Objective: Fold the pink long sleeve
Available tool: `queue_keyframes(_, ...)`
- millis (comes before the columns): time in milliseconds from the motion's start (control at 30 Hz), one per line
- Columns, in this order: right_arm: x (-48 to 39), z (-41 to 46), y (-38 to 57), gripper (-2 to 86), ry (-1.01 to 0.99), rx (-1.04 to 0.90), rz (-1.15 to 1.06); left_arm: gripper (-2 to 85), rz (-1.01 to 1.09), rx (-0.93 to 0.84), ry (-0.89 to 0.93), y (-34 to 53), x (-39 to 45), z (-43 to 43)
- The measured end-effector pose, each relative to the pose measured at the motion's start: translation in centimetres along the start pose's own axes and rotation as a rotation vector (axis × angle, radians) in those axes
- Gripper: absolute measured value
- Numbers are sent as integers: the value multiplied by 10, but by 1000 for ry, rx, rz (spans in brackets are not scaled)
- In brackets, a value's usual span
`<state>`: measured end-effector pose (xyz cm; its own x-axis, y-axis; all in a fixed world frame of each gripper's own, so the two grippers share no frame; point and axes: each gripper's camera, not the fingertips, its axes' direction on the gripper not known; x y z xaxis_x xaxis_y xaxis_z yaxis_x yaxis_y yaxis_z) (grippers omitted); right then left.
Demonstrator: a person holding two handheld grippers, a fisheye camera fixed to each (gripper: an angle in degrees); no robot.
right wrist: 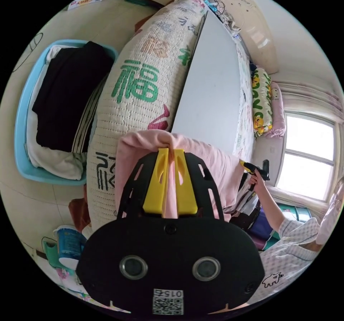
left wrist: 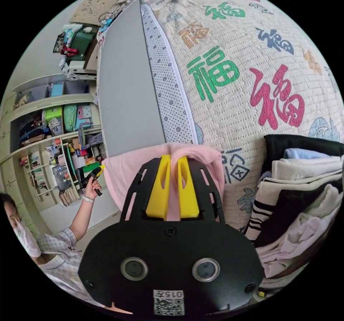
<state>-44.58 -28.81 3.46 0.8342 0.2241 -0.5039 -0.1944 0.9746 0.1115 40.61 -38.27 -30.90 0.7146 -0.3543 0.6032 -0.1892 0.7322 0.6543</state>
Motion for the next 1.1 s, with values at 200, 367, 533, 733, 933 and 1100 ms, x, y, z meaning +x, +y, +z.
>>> queue_keyframes(200, 29, -26, -32, 18, 10, 126, 85, 11, -29, 114, -34, -42, -58, -18)
queue_keyframes(367, 41, -15, -46, 32, -93, 160, 99, 17, -45, 116, 117, -62, -104, 19)
queue_keyframes(533, 98, -20, 36, 34, -177, 136, 285, 24, -436, 210, 208, 91, -201, 25)
queue_keyframes(733, 178, 22, 146, 106, -63, 30, 454, 61, -639, 45, 183, 269, -267, 134)
queue_keyframes(933, 216, 78, 174, 132, -214, -45, 439, 85, -561, -37, 241, 313, -277, 243)
queue_keyframes(1100, 236, 78, 185, 125, -259, -103, 406, 26, -500, -92, 332, 322, -285, 292)
